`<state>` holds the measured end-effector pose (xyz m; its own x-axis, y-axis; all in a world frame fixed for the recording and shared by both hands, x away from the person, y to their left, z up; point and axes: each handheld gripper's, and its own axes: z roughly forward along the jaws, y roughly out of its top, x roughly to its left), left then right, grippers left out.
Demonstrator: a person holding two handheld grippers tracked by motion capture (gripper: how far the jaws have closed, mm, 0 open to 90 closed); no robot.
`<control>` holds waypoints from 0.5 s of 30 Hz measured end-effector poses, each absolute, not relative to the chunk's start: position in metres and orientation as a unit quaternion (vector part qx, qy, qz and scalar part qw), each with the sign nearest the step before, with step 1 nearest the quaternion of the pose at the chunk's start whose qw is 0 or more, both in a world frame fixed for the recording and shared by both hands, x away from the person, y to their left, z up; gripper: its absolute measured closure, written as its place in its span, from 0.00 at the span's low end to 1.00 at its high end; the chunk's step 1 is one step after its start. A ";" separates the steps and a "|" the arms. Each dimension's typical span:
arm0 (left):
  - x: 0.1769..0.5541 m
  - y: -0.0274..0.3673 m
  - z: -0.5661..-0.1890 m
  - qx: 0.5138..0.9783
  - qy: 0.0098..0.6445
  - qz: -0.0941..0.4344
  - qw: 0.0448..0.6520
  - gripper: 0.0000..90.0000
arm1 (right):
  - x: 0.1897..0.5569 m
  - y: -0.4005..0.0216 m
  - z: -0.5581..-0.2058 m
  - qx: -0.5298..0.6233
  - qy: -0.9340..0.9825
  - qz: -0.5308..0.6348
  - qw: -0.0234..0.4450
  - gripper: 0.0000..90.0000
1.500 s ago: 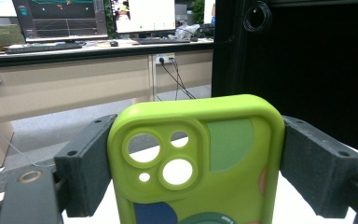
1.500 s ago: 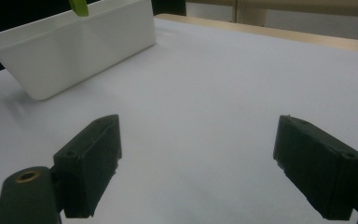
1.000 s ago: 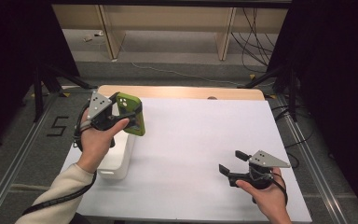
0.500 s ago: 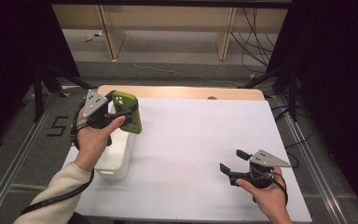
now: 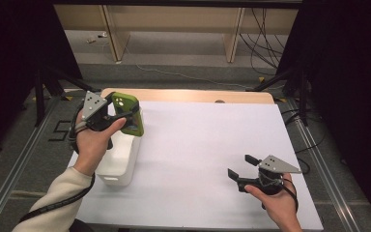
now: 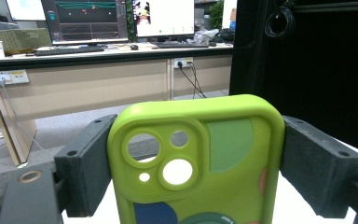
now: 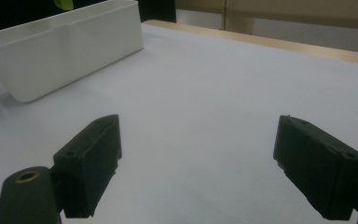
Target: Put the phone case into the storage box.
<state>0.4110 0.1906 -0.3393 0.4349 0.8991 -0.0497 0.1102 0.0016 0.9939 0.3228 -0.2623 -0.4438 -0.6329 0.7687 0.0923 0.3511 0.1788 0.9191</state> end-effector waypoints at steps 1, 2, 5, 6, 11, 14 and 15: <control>0.411 0.191 -0.339 0.619 0.408 0.341 0.578 0.18 | 0.323 -0.263 -0.443 0.379 0.741 0.517 0.202 0.18; 0.411 0.192 -0.339 0.618 0.409 0.342 0.578 0.18 | 0.323 -0.263 -0.443 0.379 0.741 0.517 0.202 0.18; 0.412 0.194 -0.338 0.616 0.410 0.344 0.578 0.18 | 0.323 -0.263 -0.443 0.380 0.740 0.517 0.203 0.18; 0.412 0.194 -0.338 0.615 0.411 0.344 0.578 0.18 | 0.323 -0.263 -0.443 0.380 0.739 0.517 0.203 0.18; 0.413 0.197 -0.338 0.613 0.414 0.347 0.577 0.18 | 0.323 -0.263 -0.443 0.381 0.737 0.520 0.203 0.18; 0.415 0.200 -0.337 0.613 0.409 0.355 0.575 0.18 | 0.323 -0.263 -0.443 0.382 0.735 0.522 0.204 0.18; 0.415 0.200 -0.337 0.613 0.409 0.355 0.575 0.18 | 0.323 -0.264 -0.443 0.382 0.735 0.521 0.205 0.18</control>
